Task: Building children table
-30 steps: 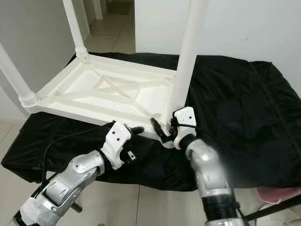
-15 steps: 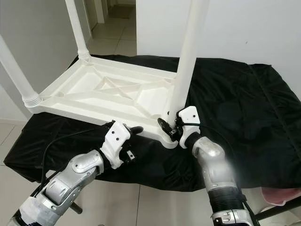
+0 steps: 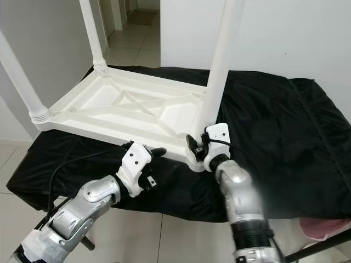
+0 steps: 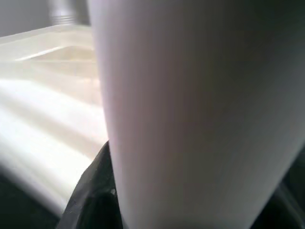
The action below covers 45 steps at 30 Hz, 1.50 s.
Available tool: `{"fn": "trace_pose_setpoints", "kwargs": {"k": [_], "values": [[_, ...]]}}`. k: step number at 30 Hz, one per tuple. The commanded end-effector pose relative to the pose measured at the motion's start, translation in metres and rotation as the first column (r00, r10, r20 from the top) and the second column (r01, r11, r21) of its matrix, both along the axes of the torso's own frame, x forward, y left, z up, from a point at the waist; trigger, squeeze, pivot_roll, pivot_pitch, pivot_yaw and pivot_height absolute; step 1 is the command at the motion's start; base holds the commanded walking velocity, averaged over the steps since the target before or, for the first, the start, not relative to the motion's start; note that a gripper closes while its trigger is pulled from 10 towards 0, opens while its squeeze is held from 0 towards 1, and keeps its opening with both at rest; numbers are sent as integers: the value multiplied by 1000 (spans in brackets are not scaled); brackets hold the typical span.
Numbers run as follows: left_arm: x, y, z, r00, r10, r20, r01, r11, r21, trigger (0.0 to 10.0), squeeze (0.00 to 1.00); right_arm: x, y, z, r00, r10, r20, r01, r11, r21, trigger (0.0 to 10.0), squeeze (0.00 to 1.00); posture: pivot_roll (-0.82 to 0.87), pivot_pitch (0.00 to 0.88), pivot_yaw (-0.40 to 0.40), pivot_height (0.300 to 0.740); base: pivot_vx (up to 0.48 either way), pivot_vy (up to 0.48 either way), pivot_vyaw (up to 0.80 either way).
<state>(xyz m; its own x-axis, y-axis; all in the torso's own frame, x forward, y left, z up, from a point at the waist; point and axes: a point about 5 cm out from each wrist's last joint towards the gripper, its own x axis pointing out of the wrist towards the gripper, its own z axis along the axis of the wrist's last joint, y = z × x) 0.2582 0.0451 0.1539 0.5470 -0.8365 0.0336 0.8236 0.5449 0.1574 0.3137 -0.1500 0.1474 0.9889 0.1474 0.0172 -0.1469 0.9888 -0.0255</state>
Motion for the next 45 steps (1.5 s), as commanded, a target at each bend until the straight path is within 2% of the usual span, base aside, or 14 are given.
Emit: {"fn": "trace_pose_setpoints", "kwargs": {"k": [1, 6, 7, 10, 15, 16, 22, 24, 25, 34, 37, 42, 43, 45], "values": [[-5, -3, -3, 992, -127, 0, 127, 991, 37, 10000, 0, -4, -9, -12, 992, -112, -66, 113, 993, 13, 10000, 0, -34, 0, -8, 740, 0, 0, 0], [-5, -3, -3, 992, -127, 2, 127, 991, 40, 10000, 0, -13, 1, -15, 971, -230, -64, 232, 972, 39, 10000, 0, -27, 0, -10, 740, 0, 0, 0], [-5, -2, -3, 992, -125, 2, 125, 991, 41, 10000, 0, -18, 10, -18, 959, -272, -74, 277, 958, 68, 10000, 0, -27, 0, -10, 740, 0, 0, 0], [-6, -1, -3, 993, -121, 1, 121, 992, 40, 10000, 0, -24, 31, -22, 964, -247, -99, 257, 961, 101, 10000, 0, -27, 0, 2, 740, 0, 0, 0], [-7, -2, -4, 992, -125, -4, 125, 991, 41, 10000, 0, -22, 38, -18, 982, -171, -76, 178, 978, 107, 10000, 0, -32, 0, 12, 740, 0, 0, 0], [-7, -2, -3, 992, -128, -4, 128, 991, 40, 10000, 0, -22, 37, -14, 987, -156, -49, 160, 981, 107, 10000, 1000, -42, 0, 27, 740, 0, 0, 0], [-4, -2, -3, 990, -141, -7, 141, 989, 43, 10000, 0, -25, 28, -7, 990, -140, 0, 139, 984, 112, 10000, 1000, -67, 0, 53, 740, 0, 0, 0], [-5, -5, -3, 985, -171, -6, 171, 984, 49, 10000, 0, -28, 23, -8, 997, -78, -2, 78, 992, 102, 10000, 1000, -77, 0, 60, 740, 0, 0, 0], [-6, -7, -3, 983, -182, -7, 182, 982, 49, 10000, 0, -29, 20, -9, 999, -43, 1, 43, 994, 98, 10000, 0, -84, 0, 63, 740, 0, 0, 0], [-6, -9, -3, 981, -195, -10, 195, 980, 48, 10000, 0, -29, 6, -3, 991, 128, 42, -129, 991, 19, 10000, 0, -111, 6, 66, 740, 0, 0, 0], [-5, -11, -3, 981, -196, -9, 196, 980, 43, 10000, 0, -18, -8, 4, 955, 292, 60, -286, 954, -87, 10000, 0, -104, 5, 58, 740, 0, 0, 0], [-3, -11, -1, 981, -192, -3, 192, 981, 40, 10000, 0, -11, -10, 7, 923, 381, 48, -371, 918, -143, 10000, 0, -103, 6, 57, 740, 0, 0, 0], [-3, -10, -2, 983, -183, -3, 182, 982, 44, 10000, 0, -7, -12, 9, 904, 427, 36, -416, 894, -165, 7294, 0, -99, 6, 55, 740, 0, 0, 0], [-3, -9, -2, 984, -180, -3, 180, 983, 45, 10000, 0, -6, -12, 10, 898, 438, 34, -426, 888, -174, 7294, 0, -99, 6, 55, 740, 0, 0, 0]]}}
